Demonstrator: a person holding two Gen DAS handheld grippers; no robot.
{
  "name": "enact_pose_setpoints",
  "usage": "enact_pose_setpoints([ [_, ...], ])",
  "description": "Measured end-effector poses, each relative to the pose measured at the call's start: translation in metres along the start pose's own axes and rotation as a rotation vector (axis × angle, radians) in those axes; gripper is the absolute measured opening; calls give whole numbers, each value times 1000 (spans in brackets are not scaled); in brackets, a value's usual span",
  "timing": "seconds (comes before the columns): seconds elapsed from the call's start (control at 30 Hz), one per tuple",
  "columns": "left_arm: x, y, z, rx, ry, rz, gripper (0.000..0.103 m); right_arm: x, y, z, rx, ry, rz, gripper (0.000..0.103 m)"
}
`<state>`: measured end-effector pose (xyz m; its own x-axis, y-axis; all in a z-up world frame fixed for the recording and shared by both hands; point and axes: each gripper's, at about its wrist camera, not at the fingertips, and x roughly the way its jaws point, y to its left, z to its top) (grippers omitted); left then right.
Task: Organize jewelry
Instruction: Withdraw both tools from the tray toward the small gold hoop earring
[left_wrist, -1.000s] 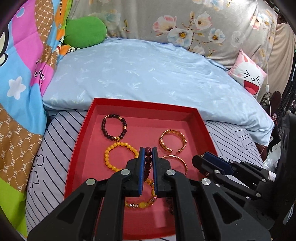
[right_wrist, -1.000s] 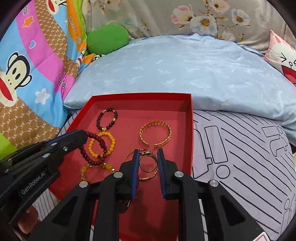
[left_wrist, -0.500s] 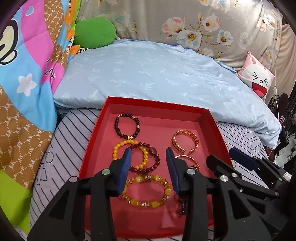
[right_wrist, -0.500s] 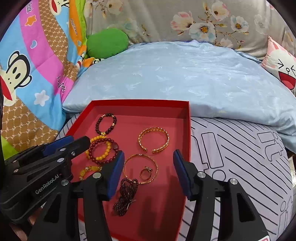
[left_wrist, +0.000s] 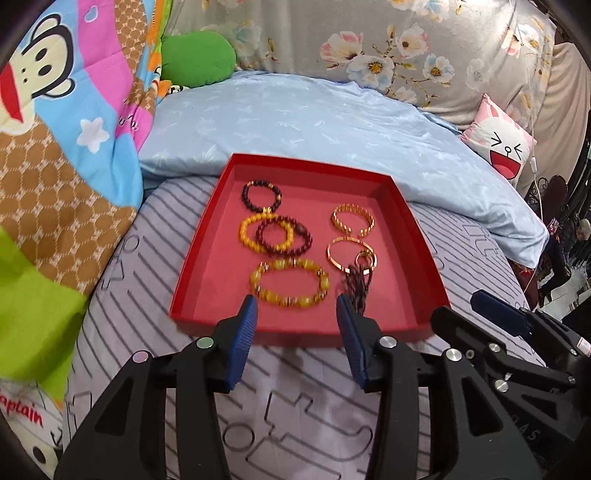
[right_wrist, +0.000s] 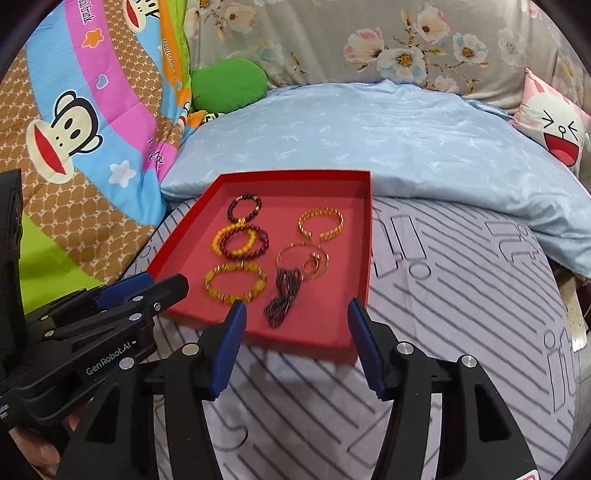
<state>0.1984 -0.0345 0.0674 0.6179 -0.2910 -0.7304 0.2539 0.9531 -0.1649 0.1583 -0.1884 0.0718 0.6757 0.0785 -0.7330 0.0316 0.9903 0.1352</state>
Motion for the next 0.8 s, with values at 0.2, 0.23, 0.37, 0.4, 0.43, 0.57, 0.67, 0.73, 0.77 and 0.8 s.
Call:
enact_pose_setpoints([
  [0.2,-18,-2,-24,-14,16,10,42,-21,2,-27,9,16,1,56],
  [0.23,-21,-3,-27,-11,16,13,42,-23,3,-30,9,18,0,56],
  [0.37,-29,-6,-41,-9,30,10,42,-34,2,-50,10,35,-1,56],
  [0.4,-31,-7,-45,-7,34,10,42,-37,2,-56,8,38,-8,56],
  [0.43,-33,-8,-48,-5,36,9,42,-39,1,-60,9,41,-8,56],
  [0.57,-41,-9,-65,6,48,7,42,-52,-5,-79,9,48,-21,56],
  [0.67,-48,-6,-80,14,56,14,42,-63,-12,-99,-8,68,-50,56],
  [0.73,-50,-3,-92,16,66,22,42,-66,-18,-113,-5,94,-54,56],
  [0.77,-51,-1,-98,13,78,23,42,-67,-19,-118,-3,104,-58,56],
  [0.8,-52,1,-102,8,85,22,42,-68,-21,-124,-1,116,-62,56],
])
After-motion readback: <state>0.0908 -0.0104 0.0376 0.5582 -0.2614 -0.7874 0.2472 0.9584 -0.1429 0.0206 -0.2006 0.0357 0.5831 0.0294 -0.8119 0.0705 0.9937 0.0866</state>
